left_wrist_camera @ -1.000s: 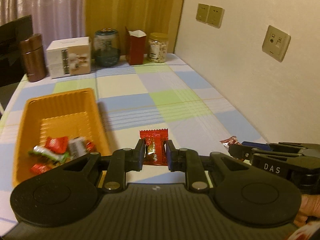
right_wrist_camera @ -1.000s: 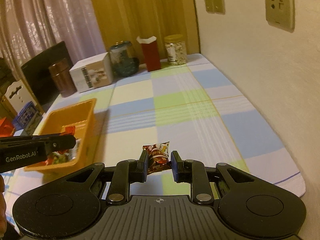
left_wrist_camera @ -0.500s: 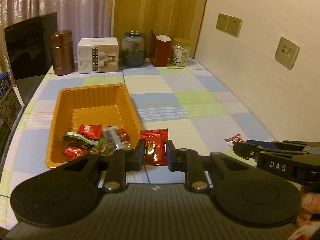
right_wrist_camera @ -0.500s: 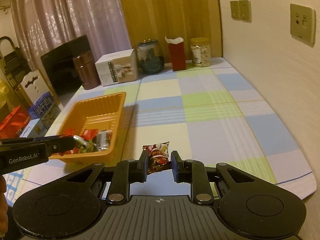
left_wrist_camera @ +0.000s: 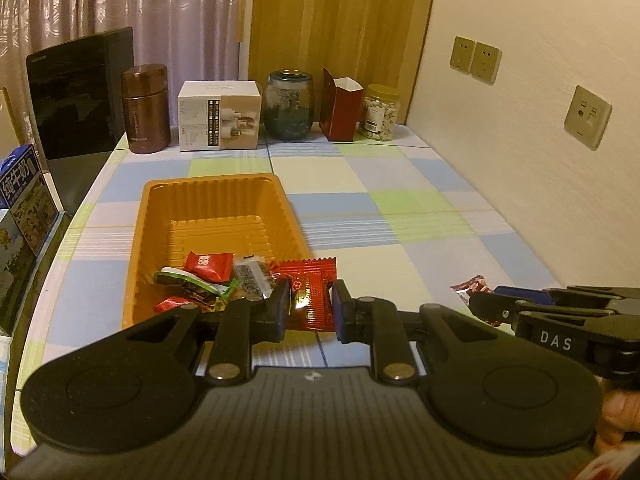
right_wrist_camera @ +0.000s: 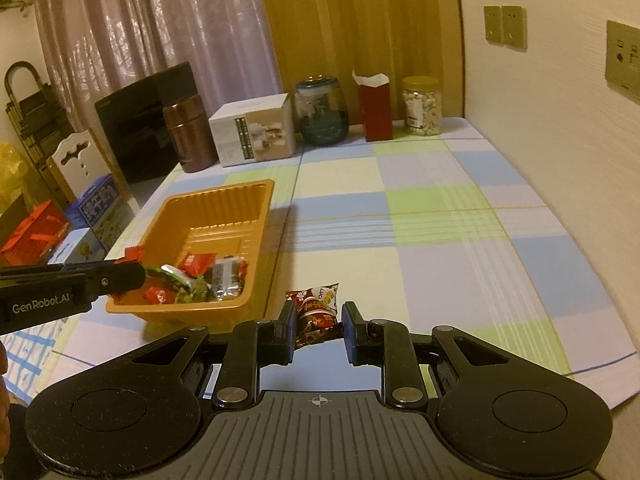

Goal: Organize snacks
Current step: 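Carry both held red candies over the orange tray, then lower both tools into the tray and open them to drop the red candies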

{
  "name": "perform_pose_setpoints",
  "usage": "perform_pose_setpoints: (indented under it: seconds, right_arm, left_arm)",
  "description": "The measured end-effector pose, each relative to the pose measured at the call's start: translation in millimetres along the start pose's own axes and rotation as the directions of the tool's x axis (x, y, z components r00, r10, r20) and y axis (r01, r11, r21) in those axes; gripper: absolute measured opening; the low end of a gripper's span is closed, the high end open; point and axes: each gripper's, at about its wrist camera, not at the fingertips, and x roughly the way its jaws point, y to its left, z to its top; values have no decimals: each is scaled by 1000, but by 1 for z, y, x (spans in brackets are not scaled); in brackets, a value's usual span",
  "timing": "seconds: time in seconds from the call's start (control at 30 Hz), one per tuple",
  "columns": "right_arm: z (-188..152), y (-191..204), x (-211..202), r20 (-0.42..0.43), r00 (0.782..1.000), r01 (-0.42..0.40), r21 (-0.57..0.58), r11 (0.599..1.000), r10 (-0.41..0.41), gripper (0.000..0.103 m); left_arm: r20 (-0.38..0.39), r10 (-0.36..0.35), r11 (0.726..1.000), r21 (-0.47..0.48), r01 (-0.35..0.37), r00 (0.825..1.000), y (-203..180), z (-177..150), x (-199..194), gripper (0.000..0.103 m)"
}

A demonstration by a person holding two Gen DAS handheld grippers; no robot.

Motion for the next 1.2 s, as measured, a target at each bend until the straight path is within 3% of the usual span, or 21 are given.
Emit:
perform_pose_setpoints:
  seconds: [0.7, 1.2]
  right_arm:
    - [8, 27, 36, -34, 998, -45, -43, 998, 43, 24]
    - [23, 47, 83, -63, 993, -105, -62, 993, 101, 24]
  left_arm:
    - [-13, 52, 999, -5, -52, 999, 31, 3, 12, 19]
    - [-57, 75, 997, 14, -74, 996, 57, 11, 50, 19]
